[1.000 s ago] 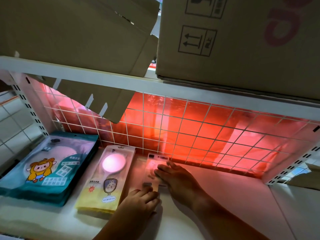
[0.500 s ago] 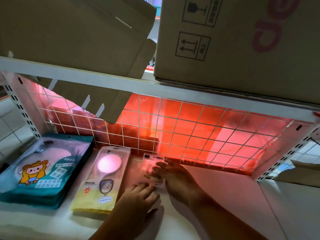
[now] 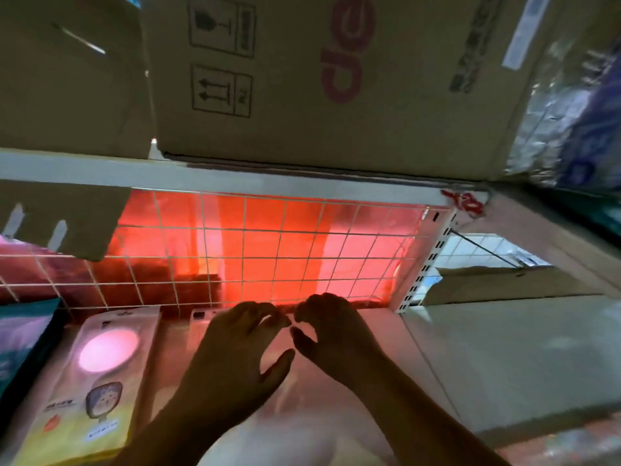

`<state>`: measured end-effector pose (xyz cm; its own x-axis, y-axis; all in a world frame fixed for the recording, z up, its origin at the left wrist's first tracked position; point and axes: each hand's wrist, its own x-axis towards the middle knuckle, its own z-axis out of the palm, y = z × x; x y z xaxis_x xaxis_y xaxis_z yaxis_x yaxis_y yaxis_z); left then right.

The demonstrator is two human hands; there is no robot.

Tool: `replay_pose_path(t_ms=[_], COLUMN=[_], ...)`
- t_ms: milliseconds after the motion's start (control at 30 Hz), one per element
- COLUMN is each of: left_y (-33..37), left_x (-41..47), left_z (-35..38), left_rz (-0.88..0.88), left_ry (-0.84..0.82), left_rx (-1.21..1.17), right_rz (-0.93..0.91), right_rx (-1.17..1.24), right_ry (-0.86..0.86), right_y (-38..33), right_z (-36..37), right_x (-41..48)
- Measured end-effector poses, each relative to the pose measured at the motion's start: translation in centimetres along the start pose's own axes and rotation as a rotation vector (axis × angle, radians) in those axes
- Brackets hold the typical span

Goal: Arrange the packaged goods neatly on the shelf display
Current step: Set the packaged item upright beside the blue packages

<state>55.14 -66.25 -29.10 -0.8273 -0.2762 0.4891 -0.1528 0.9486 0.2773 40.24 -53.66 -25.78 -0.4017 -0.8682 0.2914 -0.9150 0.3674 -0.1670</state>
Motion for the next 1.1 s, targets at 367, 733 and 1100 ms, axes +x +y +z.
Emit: replay_pose_path(t_ms=[367, 733, 1100], left_y=[16.6, 39.6, 54.3], left_x=[8.5, 12.9, 17.6], left_z=[-5.1, -7.4, -5.4], left_rz=[0.268, 0.428, 0.501], left_ry=[0.166, 0.219, 0.075], left_rx=[-0.212, -0.291, -0.166], right_rz=[0.118, 0.240, 0.389], right_rx=[-0.109, -0.261, -0.407], right_ry=[0.342, 0.562, 0.497], right_y=[5.5, 13.4, 21.8], right_z=[-18.3, -35.4, -43.2], right_x=[-11.3, -28.9, -40.0])
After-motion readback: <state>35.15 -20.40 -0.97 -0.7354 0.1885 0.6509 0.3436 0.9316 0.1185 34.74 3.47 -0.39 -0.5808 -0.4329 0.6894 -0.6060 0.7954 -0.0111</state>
